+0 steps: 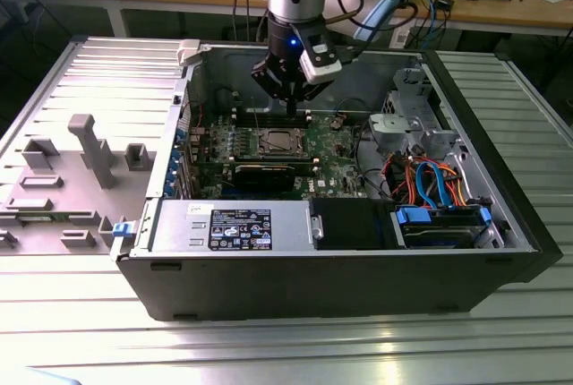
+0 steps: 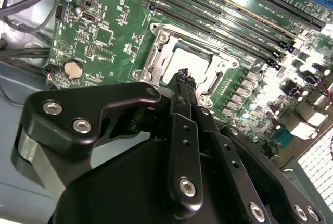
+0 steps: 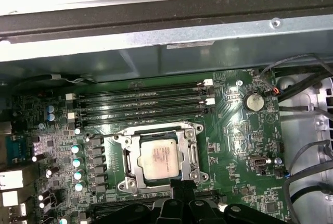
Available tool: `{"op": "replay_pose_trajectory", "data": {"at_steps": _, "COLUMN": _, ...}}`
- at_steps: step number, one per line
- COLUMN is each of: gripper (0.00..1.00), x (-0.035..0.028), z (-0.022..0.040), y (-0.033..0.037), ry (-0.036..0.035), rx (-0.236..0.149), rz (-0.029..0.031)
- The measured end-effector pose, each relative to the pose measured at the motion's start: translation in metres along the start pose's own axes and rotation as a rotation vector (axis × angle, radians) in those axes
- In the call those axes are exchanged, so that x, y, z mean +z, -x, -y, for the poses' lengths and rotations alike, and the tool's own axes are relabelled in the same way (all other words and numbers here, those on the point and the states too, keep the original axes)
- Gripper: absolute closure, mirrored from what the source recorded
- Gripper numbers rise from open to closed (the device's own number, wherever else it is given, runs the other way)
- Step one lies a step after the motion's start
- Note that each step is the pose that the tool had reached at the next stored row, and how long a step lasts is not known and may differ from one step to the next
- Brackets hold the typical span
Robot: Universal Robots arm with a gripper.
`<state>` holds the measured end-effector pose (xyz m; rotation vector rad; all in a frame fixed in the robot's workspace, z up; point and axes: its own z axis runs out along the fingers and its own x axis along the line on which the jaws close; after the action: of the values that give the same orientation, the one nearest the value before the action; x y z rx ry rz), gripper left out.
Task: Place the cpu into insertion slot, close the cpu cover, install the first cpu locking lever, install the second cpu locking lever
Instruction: 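Install the first cpu locking lever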
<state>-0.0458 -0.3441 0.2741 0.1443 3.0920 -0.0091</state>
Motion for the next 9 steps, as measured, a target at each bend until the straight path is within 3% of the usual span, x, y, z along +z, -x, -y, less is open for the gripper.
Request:
{"op": "replay_pose_trajectory", "data": {"at_steps": 2, "gripper": 0.89, "x": 0.0, "z": 0.0, "y": 0.0, "ry": 0.0007, "rx": -0.016, "rz": 0.0001}}
{"op": "replay_pose_trajectory", "data": {"at_steps": 9, "gripper": 0.89, "x": 0.0, "z": 0.0001, "y": -0.0006, "ry": 0.0007, "rx": -0.016, "rz": 0.0001}}
